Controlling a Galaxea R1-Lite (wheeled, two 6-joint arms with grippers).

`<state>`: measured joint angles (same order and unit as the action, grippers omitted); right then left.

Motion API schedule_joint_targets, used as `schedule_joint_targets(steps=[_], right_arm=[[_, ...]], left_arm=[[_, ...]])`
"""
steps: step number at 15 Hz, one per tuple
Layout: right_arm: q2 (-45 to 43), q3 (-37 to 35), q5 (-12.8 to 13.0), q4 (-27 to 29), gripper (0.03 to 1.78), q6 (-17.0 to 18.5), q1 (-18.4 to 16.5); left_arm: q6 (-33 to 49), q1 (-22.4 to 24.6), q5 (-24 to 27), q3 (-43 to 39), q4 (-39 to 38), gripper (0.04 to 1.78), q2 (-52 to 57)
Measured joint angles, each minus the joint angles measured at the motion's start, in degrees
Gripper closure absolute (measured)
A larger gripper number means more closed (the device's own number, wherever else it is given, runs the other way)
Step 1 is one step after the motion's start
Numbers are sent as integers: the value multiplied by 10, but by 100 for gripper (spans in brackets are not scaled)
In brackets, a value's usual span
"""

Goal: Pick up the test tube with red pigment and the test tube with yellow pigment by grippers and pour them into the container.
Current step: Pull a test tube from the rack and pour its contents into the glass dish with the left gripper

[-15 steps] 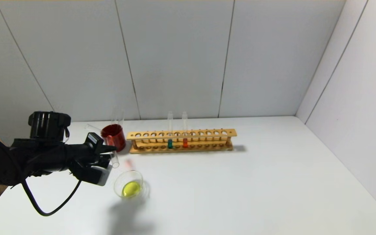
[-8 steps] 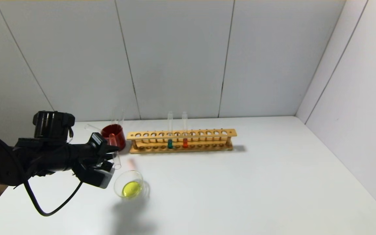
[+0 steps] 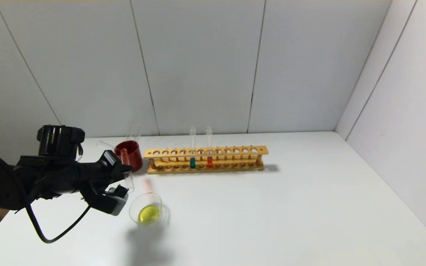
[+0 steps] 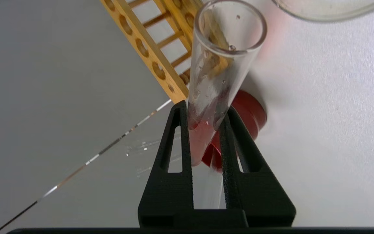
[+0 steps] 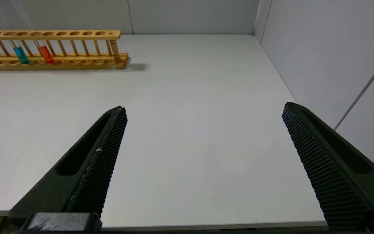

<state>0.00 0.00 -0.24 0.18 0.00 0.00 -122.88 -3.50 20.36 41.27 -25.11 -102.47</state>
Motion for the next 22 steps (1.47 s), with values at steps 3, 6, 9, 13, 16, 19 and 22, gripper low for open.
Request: schedule_joint_targets(steps=[3, 6, 9, 13, 16, 19, 22], right_arm=[[0, 0, 0, 0, 6, 0, 0], [0, 0, 0, 0, 6, 0, 0], [0, 0, 0, 0, 6, 0, 0], [0, 0, 0, 0, 6, 0, 0], [0, 0, 0, 0, 6, 0, 0], [0, 0, 0, 0, 6, 0, 0], [0, 0, 0, 0, 6, 0, 0]], left_arm=[[-13, 0, -4, 4, 1, 152, -2], [-24, -9, -5, 4, 3, 152, -4], [-30, -20, -8, 5, 4, 152, -8], [-54, -23, -9, 11, 15, 152, -15], [-55, -29, -9, 16, 21, 152, -19], [-67, -31, -9, 20, 22, 152, -21], [-75, -31, -9, 22, 22, 152, -24]])
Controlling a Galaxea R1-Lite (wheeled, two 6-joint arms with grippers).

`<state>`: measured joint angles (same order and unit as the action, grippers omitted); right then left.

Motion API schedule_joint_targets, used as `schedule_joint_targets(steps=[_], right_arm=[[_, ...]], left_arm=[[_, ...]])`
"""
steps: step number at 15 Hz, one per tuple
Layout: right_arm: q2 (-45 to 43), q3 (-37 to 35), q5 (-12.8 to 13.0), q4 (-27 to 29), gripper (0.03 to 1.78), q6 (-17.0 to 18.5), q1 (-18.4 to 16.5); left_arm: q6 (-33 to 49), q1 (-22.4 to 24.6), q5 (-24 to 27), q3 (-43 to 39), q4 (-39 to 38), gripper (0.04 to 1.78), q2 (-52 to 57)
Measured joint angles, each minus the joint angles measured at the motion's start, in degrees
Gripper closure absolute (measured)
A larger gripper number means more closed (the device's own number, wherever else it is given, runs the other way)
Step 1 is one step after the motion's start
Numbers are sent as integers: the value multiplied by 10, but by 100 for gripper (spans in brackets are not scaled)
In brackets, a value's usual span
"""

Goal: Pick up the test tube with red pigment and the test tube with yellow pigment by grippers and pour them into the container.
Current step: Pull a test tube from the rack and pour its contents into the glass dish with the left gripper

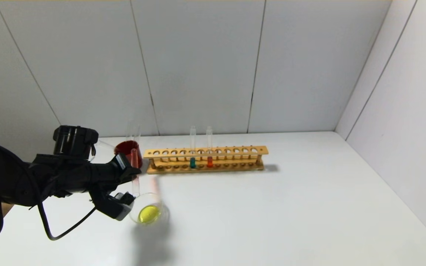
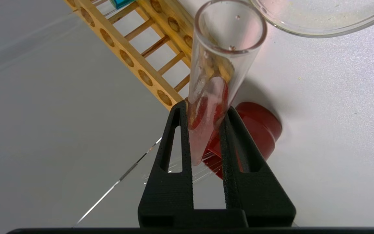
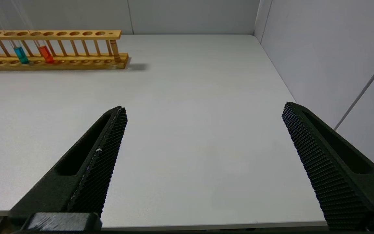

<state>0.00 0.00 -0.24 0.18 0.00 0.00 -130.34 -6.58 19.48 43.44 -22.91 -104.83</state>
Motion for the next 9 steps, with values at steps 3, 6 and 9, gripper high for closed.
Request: schedule_joint_targets(steps=[3, 6, 9], right_arm=[[0, 0, 0, 0, 6, 0, 0], [0, 0, 0, 0, 6, 0, 0], [0, 0, 0, 0, 6, 0, 0]], left_arm=[[-12, -2, 0, 3, 0, 152, -4], [-25, -6, 0, 9, 2, 152, -10], [-47, -9, 0, 16, 2, 152, -13]])
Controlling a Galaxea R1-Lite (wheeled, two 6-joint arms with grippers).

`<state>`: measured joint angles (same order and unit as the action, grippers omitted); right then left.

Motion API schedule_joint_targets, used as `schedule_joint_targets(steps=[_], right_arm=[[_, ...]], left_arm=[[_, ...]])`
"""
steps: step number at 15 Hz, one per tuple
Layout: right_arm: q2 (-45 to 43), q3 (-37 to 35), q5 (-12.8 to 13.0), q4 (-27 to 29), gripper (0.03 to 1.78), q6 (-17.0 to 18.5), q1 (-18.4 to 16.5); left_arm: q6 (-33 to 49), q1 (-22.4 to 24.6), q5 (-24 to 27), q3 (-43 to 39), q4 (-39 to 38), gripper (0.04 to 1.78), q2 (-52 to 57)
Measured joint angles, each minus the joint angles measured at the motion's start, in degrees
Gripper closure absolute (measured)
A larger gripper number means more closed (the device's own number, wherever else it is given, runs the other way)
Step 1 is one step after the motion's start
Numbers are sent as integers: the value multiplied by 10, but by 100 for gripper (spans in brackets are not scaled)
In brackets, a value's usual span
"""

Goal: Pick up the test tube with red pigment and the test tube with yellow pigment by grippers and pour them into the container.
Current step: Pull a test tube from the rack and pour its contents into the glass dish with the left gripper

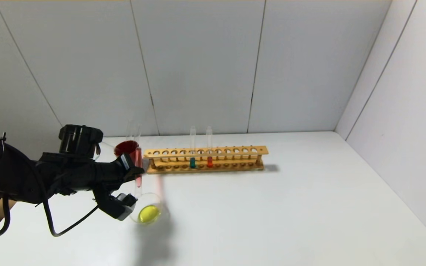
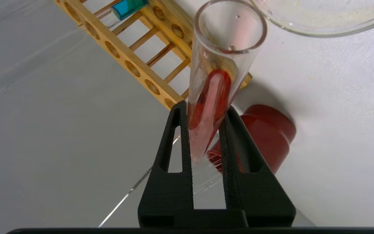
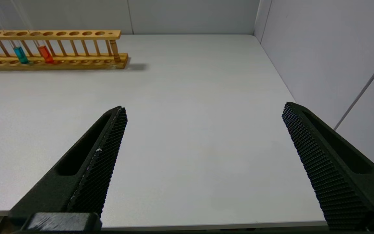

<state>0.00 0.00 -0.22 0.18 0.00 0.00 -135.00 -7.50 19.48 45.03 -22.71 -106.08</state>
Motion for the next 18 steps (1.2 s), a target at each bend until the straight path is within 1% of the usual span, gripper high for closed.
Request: schedule_joint_targets(steps=[5, 11, 18], right_arm=[[0, 0, 0, 0, 6, 0, 0], [0, 0, 0, 0, 6, 0, 0], [0, 0, 0, 0, 6, 0, 0]], left_arm=[[-41, 0, -1, 5, 2, 152, -4], [-45, 0, -2, 12, 6, 152, -12], [-84, -1, -2, 27, 7, 152, -20]])
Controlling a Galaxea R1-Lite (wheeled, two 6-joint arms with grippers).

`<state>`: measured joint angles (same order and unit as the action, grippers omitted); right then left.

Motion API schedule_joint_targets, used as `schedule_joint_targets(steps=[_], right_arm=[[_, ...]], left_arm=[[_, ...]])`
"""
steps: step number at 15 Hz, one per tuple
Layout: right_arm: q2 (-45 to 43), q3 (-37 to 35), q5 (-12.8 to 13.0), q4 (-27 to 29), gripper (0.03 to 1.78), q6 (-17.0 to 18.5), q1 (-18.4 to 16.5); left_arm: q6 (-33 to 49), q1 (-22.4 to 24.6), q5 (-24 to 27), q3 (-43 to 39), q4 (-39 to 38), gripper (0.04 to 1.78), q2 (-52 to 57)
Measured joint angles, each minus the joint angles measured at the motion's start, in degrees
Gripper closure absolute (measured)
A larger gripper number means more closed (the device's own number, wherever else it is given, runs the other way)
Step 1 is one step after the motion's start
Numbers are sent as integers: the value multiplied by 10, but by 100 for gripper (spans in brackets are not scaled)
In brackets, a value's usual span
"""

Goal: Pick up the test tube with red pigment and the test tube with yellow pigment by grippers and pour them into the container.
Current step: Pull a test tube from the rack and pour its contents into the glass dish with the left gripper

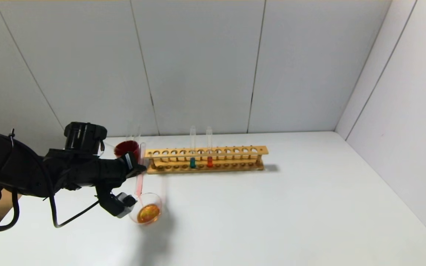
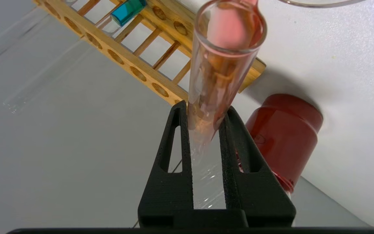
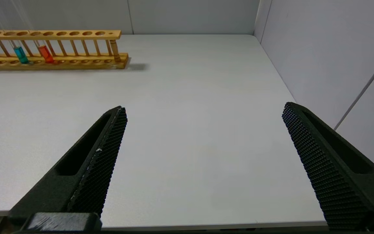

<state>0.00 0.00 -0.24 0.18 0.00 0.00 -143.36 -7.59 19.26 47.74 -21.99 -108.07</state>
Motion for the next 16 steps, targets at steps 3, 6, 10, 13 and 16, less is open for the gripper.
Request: schedule_joint_targets(steps=[3, 6, 10, 13, 16], right_arm=[[0, 0, 0, 0, 6, 0, 0], [0, 0, 0, 0, 6, 0, 0], [0, 0, 0, 0, 6, 0, 0], [0, 0, 0, 0, 6, 0, 0], [0, 0, 0, 0, 6, 0, 0]], left_arm=[[-15, -1, 2, 0, 0, 152, 4], [-24, -2, 1, 0, 0, 152, 7], [-25, -6, -1, -1, 0, 152, 9], [-23, -12, -2, -2, 1, 152, 8], [-22, -17, -2, 1, 0, 152, 4]])
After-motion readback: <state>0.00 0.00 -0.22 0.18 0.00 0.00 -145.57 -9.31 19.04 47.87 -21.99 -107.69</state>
